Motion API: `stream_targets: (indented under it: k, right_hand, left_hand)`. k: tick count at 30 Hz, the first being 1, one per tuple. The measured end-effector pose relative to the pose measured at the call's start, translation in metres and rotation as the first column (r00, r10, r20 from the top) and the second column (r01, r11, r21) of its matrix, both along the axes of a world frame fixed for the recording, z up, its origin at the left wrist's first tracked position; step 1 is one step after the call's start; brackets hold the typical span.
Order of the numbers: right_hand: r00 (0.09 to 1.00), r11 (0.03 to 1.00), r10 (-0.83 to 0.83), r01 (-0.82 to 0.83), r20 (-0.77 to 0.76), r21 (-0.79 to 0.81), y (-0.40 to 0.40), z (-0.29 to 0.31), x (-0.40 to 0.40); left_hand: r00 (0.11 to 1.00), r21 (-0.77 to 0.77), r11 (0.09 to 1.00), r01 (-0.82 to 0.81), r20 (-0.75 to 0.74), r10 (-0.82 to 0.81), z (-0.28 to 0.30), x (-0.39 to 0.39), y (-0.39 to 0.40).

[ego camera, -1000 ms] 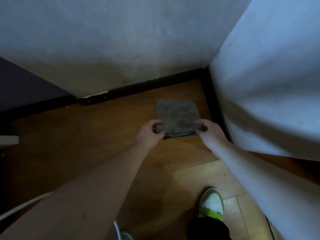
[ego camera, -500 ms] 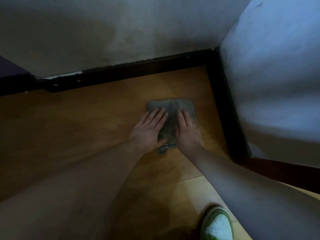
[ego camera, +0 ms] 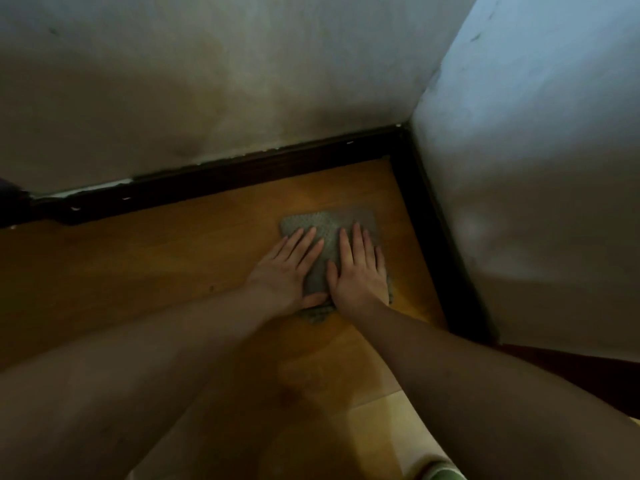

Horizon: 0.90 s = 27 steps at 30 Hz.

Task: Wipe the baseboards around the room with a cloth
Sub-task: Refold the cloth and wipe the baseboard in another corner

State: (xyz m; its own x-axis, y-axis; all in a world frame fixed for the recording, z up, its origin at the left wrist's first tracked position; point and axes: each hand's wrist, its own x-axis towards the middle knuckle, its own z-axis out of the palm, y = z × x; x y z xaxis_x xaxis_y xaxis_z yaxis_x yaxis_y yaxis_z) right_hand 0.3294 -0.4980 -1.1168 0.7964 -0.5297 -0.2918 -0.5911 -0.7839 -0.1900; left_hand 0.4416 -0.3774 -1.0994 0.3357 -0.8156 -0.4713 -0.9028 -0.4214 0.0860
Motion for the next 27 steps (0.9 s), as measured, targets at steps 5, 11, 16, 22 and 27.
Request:
stream_targets:
  k: [5, 11, 16, 22, 27]
  right_hand:
    - [0.999, 1.0, 0.018, -0.018, -0.03, -0.005, -0.038, -0.001, 0.026]
    - [0.991, 0.995, 0.052, -0.042, -0.127, 0.085, -0.079, 0.009, 0.055]
    - [0.988, 0.993, 0.056, -0.041, -0.143, 0.108, -0.091, 0.007, 0.066]
    - [0.979, 0.993, 0.084, -0.067, -0.186, 0.096, -0.102, 0.014, 0.07]
    - [0.966, 0.993, 0.098, -0.079, -0.238, 0.089, -0.115, 0.016, 0.075]
  left_hand:
    - [0.999, 0.156, 0.988, -0.016, -0.026, 0.02, 0.014, 0.017, -0.048]
    - [1.0, 0.239, 0.971, 0.003, -0.016, 0.001, 0.035, 0.045, -0.084]
    - [0.999, 0.252, 0.968, 0.01, -0.033, -0.002, 0.033, 0.053, -0.095]
    - [1.0, 0.284, 0.958, 0.028, -0.02, -0.024, 0.035, 0.058, -0.105]
    - [1.0, 0.337, 0.941, 0.017, -0.021, -0.011, 0.035, 0.061, -0.121]
